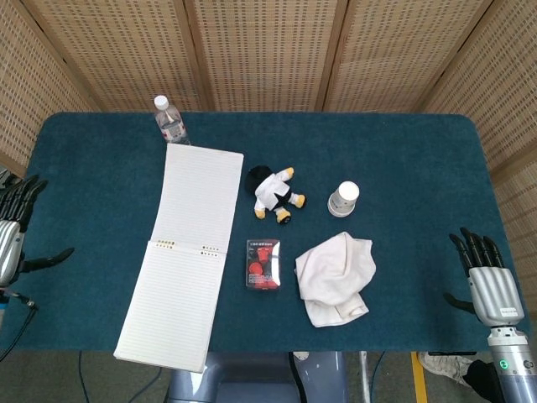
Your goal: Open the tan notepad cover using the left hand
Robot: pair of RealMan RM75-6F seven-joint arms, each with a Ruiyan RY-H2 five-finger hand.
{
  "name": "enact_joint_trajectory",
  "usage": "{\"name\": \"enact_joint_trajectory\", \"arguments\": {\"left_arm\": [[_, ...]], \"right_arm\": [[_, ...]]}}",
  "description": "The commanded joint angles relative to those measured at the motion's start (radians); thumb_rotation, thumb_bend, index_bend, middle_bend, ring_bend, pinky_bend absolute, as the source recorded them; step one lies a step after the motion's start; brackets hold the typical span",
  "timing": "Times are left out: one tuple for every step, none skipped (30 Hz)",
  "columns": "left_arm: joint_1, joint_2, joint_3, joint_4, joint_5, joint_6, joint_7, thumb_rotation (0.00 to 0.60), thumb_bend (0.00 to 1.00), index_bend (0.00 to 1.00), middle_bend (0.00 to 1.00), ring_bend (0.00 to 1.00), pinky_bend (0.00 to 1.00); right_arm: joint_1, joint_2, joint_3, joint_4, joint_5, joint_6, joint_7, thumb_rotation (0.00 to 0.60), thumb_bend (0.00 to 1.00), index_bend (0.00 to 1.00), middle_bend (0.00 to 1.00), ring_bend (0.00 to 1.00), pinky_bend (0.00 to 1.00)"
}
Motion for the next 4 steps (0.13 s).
{"name": "enact_joint_trajectory", "arguments": {"left_arm": [[0.107, -0.026, 0.066, 0.002, 0.014, 0.087, 0.014, 0.6, 0.0, 0.0, 0.0, 0.0, 0.0], [0.128, -0.03, 0.076, 0.003, 0.008, 0.097, 0.02, 0.6, 0.0, 0.0, 0.0, 0.0, 0.0], [0.144, -0.035, 0.084, 0.005, 0.005, 0.103, 0.026, 0.6, 0.0, 0.0, 0.0, 0.0, 0.0], [0.155, -0.04, 0.088, 0.008, 0.005, 0.107, 0.03, 0.6, 0.0, 0.0, 0.0, 0.0, 0.0]], "right_arm": [[-0.002, 0.003, 0.0, -0.001, -0.002, 0.004, 0.007, 0.6, 0.0, 0.0, 0.0, 0.0, 0.0], [-0.002, 0.004, 0.001, -0.001, -0.003, 0.005, 0.01, 0.6, 0.0, 0.0, 0.0, 0.0, 0.0], [-0.002, 0.006, 0.001, -0.002, -0.004, 0.006, 0.012, 0.6, 0.0, 0.0, 0.0, 0.0, 0.0], [-0.003, 0.007, 0.001, -0.002, -0.005, 0.007, 0.014, 0.6, 0.0, 0.0, 0.0, 0.0, 0.0]]}}
